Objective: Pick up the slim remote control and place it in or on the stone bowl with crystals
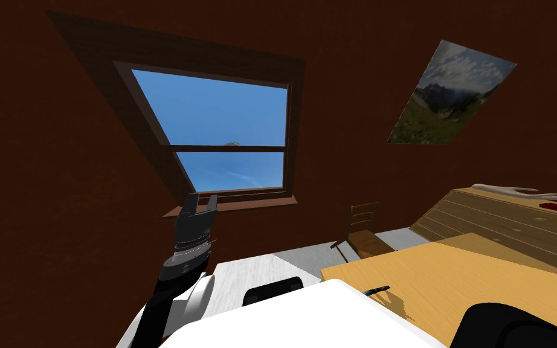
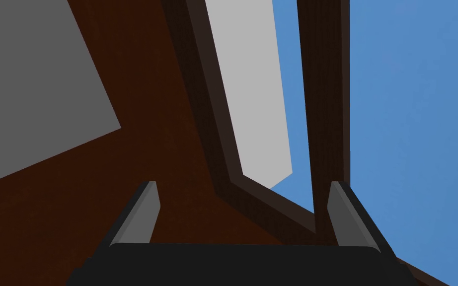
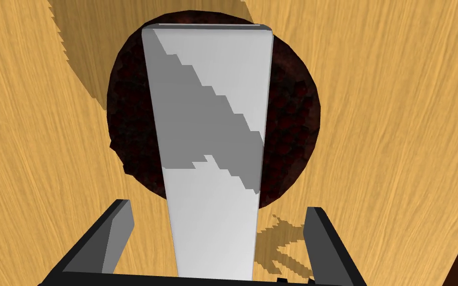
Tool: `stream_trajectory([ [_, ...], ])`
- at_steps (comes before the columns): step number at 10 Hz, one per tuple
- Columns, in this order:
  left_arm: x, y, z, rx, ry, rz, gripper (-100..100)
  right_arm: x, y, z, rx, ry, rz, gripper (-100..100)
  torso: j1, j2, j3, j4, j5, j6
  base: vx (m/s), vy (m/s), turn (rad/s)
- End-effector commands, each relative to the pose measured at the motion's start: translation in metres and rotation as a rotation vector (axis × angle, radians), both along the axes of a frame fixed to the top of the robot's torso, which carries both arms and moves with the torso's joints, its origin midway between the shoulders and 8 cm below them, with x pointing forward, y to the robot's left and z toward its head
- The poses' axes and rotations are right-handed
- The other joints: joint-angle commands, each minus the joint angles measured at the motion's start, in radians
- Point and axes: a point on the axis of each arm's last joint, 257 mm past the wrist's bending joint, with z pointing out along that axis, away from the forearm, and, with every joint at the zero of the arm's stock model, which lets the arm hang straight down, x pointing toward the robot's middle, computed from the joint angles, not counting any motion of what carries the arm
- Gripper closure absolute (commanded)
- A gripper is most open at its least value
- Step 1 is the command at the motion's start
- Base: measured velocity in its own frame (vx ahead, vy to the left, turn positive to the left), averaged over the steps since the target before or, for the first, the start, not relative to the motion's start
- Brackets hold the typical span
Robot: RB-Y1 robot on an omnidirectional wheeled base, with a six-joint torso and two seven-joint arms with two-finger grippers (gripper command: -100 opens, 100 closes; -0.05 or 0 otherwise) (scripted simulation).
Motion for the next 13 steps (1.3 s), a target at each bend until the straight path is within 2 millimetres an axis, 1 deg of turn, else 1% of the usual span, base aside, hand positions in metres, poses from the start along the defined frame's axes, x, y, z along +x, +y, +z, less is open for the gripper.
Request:
stream_trajectory([
  [1, 0.0, 0.0, 0.0, 0.0, 0.0, 0.0, 0, 0.0, 0.0, 0.0, 0.0, 0.0, 0.0, -100, 0.0, 0.0, 0.0, 0.0, 0.0, 0.0, 0.0, 0.0, 0.0],
  [3, 0.0, 0.0, 0.0, 0.0, 0.0, 0.0, 0, 0.0, 0.0, 0.0, 0.0, 0.0, 0.0, -100, 0.0, 0.0, 0.0, 0.0, 0.0, 0.0, 0.0, 0.0, 0.0],
  [4, 0.0, 0.0, 0.0, 0.0, 0.0, 0.0, 0, 0.0, 0.0, 0.0, 0.0, 0.0, 0.0, 0, 0.0, 0.0, 0.0, 0.0, 0.0, 0.0, 0.0, 0.0, 0.0],
  [5, 0.0, 0.0, 0.0, 0.0, 0.0, 0.0, 0, 0.006, -0.007, 0.012, -0.002, 0.0, 0.007, -100, 0.0, 0.0, 0.0, 0.0, 0.0, 0.0, -0.003, 0.021, -0.062],
  [13, 0.0, 0.0, 0.0, 0.0, 0.0, 0.0, 0, 0.033, -0.03, 0.061, -0.008, 0.002, 0.04, -100, 0.003, 0.0, 0.0, 0.0, 0.001, 0.0, -0.004, 0.032, -0.038],
])
